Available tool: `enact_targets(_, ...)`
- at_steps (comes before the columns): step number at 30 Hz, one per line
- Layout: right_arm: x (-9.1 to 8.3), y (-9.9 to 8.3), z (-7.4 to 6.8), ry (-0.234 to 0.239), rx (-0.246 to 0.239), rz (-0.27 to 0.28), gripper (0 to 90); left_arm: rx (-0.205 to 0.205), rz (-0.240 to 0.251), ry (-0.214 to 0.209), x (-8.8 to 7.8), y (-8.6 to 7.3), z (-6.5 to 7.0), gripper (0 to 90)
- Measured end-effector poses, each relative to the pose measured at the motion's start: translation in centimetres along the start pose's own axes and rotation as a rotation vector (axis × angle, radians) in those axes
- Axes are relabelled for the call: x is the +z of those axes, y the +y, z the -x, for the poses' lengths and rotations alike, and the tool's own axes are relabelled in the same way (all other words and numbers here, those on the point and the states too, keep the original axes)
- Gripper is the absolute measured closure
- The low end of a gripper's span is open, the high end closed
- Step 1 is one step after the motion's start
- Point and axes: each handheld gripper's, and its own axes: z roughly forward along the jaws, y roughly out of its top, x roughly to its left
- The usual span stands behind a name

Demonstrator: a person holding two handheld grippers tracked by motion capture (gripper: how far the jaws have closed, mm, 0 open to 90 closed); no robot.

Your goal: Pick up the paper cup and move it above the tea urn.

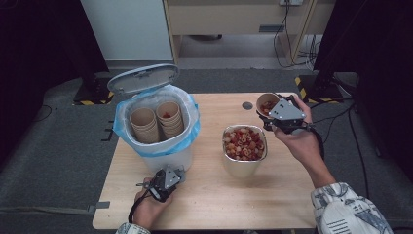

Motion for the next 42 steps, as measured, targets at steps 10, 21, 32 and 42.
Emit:
enact_targets(10, 0.04, -0.1, -0.39, -0.018, -0.09, -0.03, 28.8, -0.001, 0.001, -0.002, 0.0, -0.01, -0.03, 89.8)
enact_targets(21, -0.08, -0.06, -0.43, -0.025, -0.177, -0.043, 28.8, -0.001, 0.001, -0.001, 0.0, -0.01, -0.02, 89.8)
enact_targets(32, -0.14, 0.21, -0.25, -0.02, -0.192, -0.041, 28.7, -0.001, 0.001, -0.002, 0.0, -0.01, -0.02, 89.8)
enact_targets(42, 0.0, 0.67, -0.51, -0.019, -0.236, -0.045, 28.7, -0.001, 0.001, -0.002, 0.0, -0.01, -0.02, 89.8)
